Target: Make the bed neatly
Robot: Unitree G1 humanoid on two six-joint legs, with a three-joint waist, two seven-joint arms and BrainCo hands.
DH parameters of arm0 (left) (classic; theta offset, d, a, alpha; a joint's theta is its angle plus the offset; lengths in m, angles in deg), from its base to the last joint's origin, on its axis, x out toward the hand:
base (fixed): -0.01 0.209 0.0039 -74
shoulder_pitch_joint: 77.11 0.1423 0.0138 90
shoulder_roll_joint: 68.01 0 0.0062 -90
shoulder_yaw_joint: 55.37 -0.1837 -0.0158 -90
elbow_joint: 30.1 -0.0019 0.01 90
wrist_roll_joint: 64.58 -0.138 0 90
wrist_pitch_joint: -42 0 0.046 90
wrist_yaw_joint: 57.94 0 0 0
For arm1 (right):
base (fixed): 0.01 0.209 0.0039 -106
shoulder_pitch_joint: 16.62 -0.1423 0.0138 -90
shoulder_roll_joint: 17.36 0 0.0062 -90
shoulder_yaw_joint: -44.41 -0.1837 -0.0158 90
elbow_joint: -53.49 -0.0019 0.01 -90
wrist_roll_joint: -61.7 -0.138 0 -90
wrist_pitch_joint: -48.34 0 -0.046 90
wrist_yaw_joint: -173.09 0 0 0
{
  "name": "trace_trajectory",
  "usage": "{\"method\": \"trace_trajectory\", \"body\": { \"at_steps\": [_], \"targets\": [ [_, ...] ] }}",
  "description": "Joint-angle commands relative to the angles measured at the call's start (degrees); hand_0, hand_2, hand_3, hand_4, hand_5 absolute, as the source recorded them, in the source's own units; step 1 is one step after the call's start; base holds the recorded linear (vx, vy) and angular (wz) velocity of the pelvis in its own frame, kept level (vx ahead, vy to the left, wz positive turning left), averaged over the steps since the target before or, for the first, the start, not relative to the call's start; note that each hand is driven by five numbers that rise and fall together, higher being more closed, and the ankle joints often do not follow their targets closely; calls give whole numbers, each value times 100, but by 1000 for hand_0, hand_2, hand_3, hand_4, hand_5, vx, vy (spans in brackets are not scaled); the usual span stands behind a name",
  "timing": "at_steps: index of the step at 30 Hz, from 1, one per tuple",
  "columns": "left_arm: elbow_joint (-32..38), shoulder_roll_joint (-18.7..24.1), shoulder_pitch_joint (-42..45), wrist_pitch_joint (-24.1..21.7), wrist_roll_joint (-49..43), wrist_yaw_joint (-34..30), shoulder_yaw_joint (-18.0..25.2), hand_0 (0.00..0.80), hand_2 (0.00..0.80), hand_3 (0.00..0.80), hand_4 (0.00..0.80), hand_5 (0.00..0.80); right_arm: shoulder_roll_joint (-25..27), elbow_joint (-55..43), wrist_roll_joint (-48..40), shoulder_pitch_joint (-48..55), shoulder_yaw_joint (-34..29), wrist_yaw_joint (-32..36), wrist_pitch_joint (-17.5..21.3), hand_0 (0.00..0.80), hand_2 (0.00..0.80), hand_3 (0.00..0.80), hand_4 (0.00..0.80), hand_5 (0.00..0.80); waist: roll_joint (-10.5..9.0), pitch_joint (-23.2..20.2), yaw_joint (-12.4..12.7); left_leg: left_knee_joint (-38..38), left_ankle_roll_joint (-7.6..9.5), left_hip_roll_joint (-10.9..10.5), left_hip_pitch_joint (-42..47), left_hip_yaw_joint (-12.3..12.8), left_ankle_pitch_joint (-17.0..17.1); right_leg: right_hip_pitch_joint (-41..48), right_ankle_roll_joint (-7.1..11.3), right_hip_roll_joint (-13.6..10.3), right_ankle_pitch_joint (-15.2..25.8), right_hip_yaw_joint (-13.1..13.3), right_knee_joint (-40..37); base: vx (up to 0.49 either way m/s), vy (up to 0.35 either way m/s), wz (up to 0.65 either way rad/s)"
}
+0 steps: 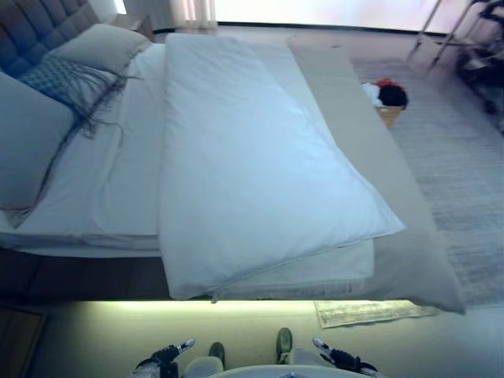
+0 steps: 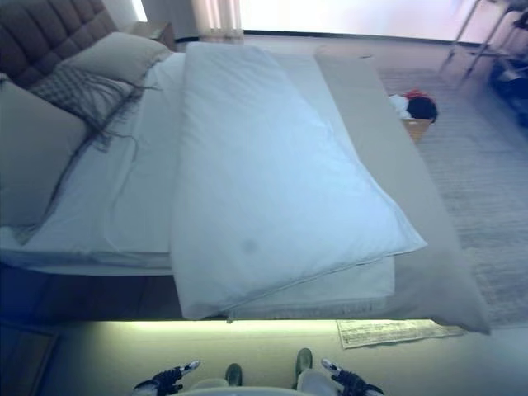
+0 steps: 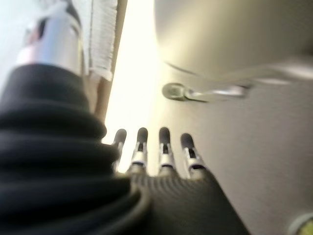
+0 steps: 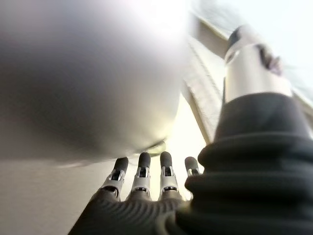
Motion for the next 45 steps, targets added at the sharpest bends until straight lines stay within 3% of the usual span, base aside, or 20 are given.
{"method": "trace_trajectory", "body": {
  "at_steps": [1,6,11,14,17,19,21,24,27,35,36,45],
  "targets": [
    [-98,-196,-199,-35,-353,-52,-339,0,0,0,0,0,-257,-271,-833,-446,-84,118,210,0,0,0,0,0,-105,83,83,643,244,-248,-350,296,-279,-153,303,-190,-235,-33,481,58,-14,30],
    [-16,-173,-344,-87,-216,-3,-561,0,0,0,0,0,-214,-476,-1317,-990,-86,119,583,0,0,0,0,0,19,355,196,683,203,-253,-639,247,-234,-467,288,-292,-298,-292,665,-57,-11,20],
    [98,-101,-309,-285,262,162,-513,0,0,0,0,0,-157,-674,-1519,-1304,-124,102,560,0,0,0,0,0,72,537,260,1149,102,-353,-957,179,-298,-460,222,-375,-305,-388,622,4,42,8],
    [241,-99,-286,-359,517,244,-498,0,0,0,0,0,-29,-780,-1741,-1519,-92,-53,500,0,0,0,0,0,119,719,287,1318,-207,113,-1320,-377,213,-619,187,-449,-310,-140,721,-24,228,19],
    [373,-22,-806,-542,567,294,-593,0,0,0,0,0,134,-813,-2100,-2264,-169,-143,618,0,0,0,0,0,295,1069,299,639,-325,658,-1619,-405,532,-1199,316,-675,-369,-73,996,-284,314,31],
    [345,23,-1193,-703,457,434,-721,0,0,0,0,0,309,-781,-2217,-2797,-192,-209,724,0,0,0,0,0,414,1336,306,628,-281,552,-1952,-342,475,-1807,447,-914,-385,-22,1450,-282,343,12],
    [435,135,-1464,-702,688,619,-823,0,0,0,0,0,557,-881,-2256,-3108,-230,-387,562,0,0,0,0,0,421,1515,231,1173,-321,467,-2408,-182,268,-2322,569,-1160,-358,118,1834,-125,278,16],
    [694,248,-1672,-394,1142,737,-875,0,0,0,0,0,869,-804,-2292,-3404,-253,-506,380,0,0,0,0,0,468,1765,203,2083,-277,414,-2987,-77,-118,-2766,604,-1373,-374,209,2155,-58,193,23],
    [759,335,-1849,-288,1268,783,-903,0,0,0,0,0,1029,-688,-2488,-3670,-267,-452,408,0,0,0,0,0,494,1946,214,2520,-243,365,-3465,-111,-329,-3121,613,-1368,-397,266,2289,-77,43,-7],
    [781,277,-1970,-500,1471,607,-1033,0,0,0,0,0,1311,-709,-2907,-3973,-364,-494,376,0,0,0,0,0,544,2114,249,3125,-137,343,-4289,-276,-460,-3881,533,-1258,-567,367,2864,-21,-10,2],
    [794,258,-1946,-535,1507,595,-1049,0,0,0,0,0,1358,-704,-2944,-4007,-402,-461,383,0,0,0,0,0,563,2099,275,3192,-158,372,-4285,-312,-622,-3905,570,-1217,-750,396,3008,93,-32,1],
    [1094,293,-1575,-586,1638,620,-1035,0,0,0,0,0,1835,-964,-2966,-4441,-643,-389,532,0,0,0,0,0,640,2050,398,3317,-87,364,-4588,-422,-590,-4275,455,-1159,-916,404,3460,39,-32,-1]
  ]
}}
